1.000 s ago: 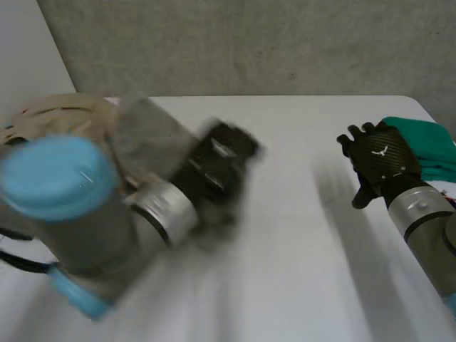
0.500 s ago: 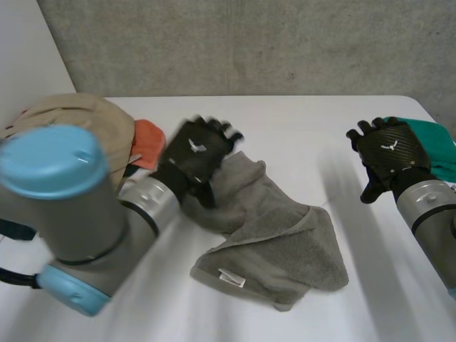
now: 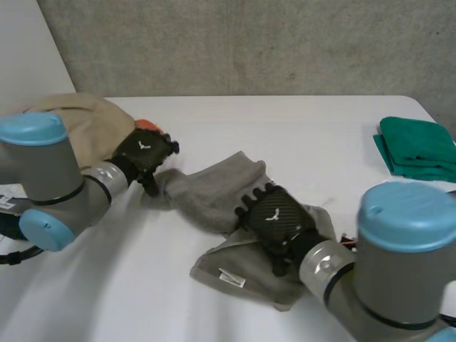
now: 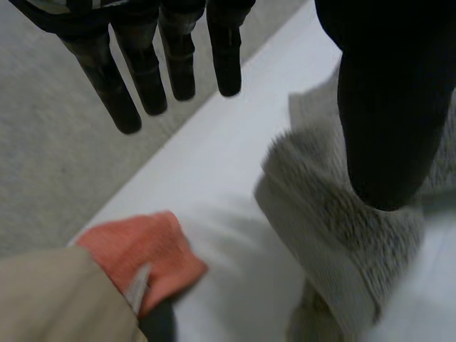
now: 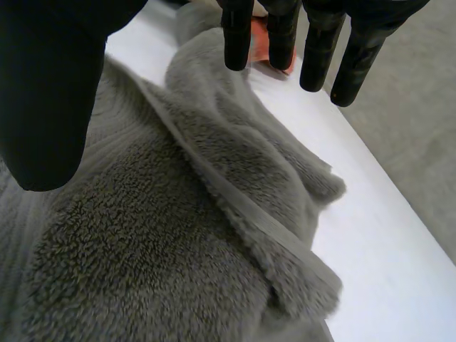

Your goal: Fold the laundry.

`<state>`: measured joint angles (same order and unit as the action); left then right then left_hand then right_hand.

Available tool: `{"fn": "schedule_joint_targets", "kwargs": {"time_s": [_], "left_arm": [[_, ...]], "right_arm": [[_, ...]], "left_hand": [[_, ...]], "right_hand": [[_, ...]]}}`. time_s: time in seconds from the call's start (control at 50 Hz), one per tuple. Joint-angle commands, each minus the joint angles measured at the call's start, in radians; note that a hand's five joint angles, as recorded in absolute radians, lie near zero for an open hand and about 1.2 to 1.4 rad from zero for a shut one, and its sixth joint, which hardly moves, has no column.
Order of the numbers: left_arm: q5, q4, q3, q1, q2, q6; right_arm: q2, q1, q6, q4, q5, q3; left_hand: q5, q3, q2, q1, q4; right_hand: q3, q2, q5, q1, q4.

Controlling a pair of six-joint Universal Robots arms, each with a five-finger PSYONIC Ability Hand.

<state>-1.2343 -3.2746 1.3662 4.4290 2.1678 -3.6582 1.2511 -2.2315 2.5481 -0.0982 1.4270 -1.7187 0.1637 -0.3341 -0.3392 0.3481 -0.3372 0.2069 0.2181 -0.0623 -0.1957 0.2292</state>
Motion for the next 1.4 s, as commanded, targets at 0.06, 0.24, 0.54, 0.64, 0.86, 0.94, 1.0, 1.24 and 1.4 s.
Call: {"fn": "schedule_joint_targets", "kwargs": {"time_s": [0.06,0.24,0.54,0.64,0.86,0.94,1.0,1.24,1.4], "left_arm": [[-0.010,0.010,-0.075,-0.019,0.125,-0.020],[-0.143,0.012,-0.061,-0.059,0.064,-0.019],[-0.212,0.112,0.145,-0.074,-0.615,0.038],[-0.211,0.118,0.171,-0.076,-0.689,0.115],[-0.226,0.118,0.064,-0.077,-0.283,0.138],[-0.217,0.121,-0.060,-0.088,-0.133,0.145],[-0.209,0.115,-0.139,-0.111,-0.053,0.148],[-0.211,0.040,-0.058,-0.126,-0.213,0.133],[-0.208,0.018,0.217,-0.062,-0.333,0.035]], "right_arm": [[-0.173,-0.063,-0.129,-0.084,0.064,0.070],[-0.127,-0.053,-0.101,-0.112,0.072,0.093],[0.386,0.303,0.253,0.136,-0.074,0.191],[0.351,0.446,0.362,0.236,-0.158,0.261],[-0.088,0.480,0.492,0.163,-0.166,0.381],[-0.209,0.478,0.492,0.059,-0.120,0.433],[-0.262,0.478,0.474,-0.006,-0.056,0.467],[0.003,0.484,0.307,-0.020,0.027,0.357],[0.255,0.470,0.020,0.139,-0.081,0.165]], "left_hand": [[0.543,-0.547,-0.542,0.533,-0.544],[1.058,-1.062,-1.057,1.048,-1.059],[1.058,-1.062,-1.057,1.048,-1.059],[1.058,-1.062,-1.057,1.048,-1.059],[1.058,-1.062,-1.057,1.048,-1.059],[1.058,-1.062,-1.057,1.048,-1.059],[0.520,-0.524,-0.519,0.510,-0.521],[-0.055,0.050,0.056,-0.064,0.053],[0.189,-0.193,-0.188,0.179,-0.190]], "right_hand": [[0.302,0.291,-0.272,-0.313,0.280],[1.189,1.178,-1.159,-1.201,1.167],[1.189,1.178,-1.159,-1.201,1.167],[1.189,1.178,-1.159,-1.201,1.167],[1.189,1.178,-1.159,-1.201,1.167],[1.189,1.178,-1.159,-1.201,1.167],[0.214,0.203,-0.184,-0.225,0.192],[-0.032,-0.044,0.062,0.021,-0.055],[-0.017,-0.028,0.047,0.006,-0.039]]}}
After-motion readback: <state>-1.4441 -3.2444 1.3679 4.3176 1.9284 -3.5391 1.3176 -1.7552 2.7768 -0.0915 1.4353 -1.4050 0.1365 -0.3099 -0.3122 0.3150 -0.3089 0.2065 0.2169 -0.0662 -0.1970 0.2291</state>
